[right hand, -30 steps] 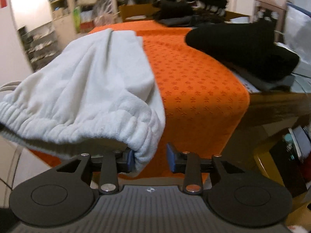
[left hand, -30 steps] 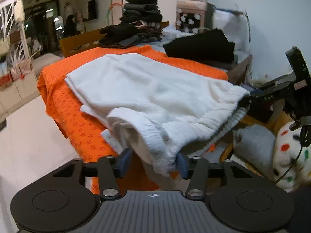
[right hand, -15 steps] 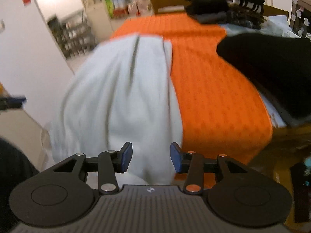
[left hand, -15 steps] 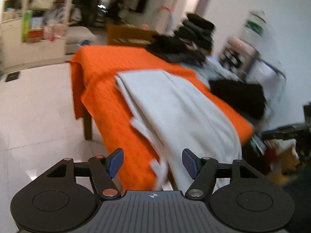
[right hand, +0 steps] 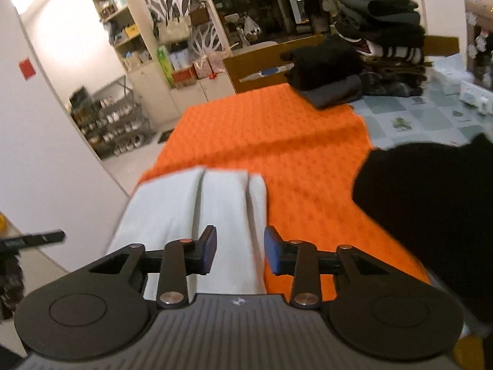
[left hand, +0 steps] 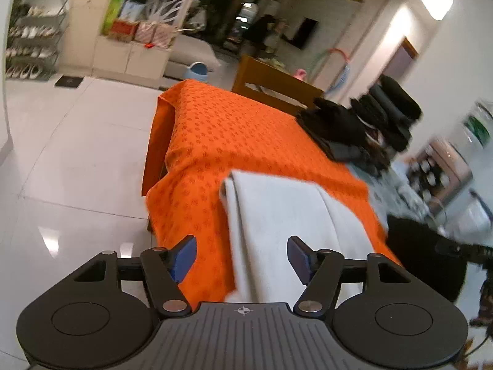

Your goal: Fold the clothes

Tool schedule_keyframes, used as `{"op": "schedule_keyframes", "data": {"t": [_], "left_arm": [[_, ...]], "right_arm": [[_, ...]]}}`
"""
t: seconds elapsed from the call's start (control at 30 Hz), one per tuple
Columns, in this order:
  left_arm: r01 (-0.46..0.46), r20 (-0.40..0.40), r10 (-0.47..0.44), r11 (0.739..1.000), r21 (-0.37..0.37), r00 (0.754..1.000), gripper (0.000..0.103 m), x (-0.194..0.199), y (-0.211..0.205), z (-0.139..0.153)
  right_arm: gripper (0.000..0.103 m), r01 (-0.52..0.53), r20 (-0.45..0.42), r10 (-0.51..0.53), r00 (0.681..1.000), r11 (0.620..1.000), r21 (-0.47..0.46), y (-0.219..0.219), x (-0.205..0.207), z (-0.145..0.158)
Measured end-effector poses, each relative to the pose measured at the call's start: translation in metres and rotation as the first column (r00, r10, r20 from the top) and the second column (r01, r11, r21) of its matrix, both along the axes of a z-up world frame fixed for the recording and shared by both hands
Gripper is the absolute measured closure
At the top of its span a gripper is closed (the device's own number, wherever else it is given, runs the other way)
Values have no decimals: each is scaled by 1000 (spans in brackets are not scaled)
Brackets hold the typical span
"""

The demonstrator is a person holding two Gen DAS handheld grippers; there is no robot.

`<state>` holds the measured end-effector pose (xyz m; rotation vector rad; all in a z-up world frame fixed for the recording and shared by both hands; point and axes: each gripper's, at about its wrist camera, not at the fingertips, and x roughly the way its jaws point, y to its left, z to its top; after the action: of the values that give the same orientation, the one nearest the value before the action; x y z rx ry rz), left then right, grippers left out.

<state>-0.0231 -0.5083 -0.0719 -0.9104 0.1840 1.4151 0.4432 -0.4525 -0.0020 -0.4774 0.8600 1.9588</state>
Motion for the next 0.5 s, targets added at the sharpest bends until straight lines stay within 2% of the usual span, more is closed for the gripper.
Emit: {"op": "schedule_keyframes", "data": {"t": [0.07,0.2,0.33,0.5], "left_arm": [[-24,21,24,999,-28,999,46,1,24,-6],[-70,90,77,994,-80,993,46,0,78,-25],[-106,154,127,985,-137,980,44,1,110,-44],[-144,229,192,967,-211,954,44,1,150,-68]], "right_arm": [[67,-12,-33,12,999,1000,-15,32,-2,-6],[67,-63,-73,59,996,996,-59,98,-11,-26],[67,-111,-108,98,989,987,-120,153,-26,-51],[67,-163,-142,136,980,966,-200,199,-54,-87]]}}
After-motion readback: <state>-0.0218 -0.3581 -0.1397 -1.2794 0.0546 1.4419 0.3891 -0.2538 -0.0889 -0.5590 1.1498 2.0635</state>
